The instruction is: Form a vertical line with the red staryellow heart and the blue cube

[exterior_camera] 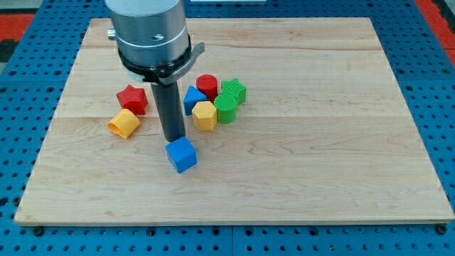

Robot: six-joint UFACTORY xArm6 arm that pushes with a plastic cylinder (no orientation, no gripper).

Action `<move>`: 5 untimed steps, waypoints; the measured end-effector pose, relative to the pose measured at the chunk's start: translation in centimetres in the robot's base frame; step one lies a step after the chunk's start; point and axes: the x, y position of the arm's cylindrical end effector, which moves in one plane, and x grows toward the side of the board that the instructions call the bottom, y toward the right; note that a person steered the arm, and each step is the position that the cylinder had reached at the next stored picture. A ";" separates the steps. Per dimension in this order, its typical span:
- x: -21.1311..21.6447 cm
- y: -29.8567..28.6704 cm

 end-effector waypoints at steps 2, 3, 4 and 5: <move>0.0 -0.1; 0.0 1.8; -0.1 6.2; 1.3 7.8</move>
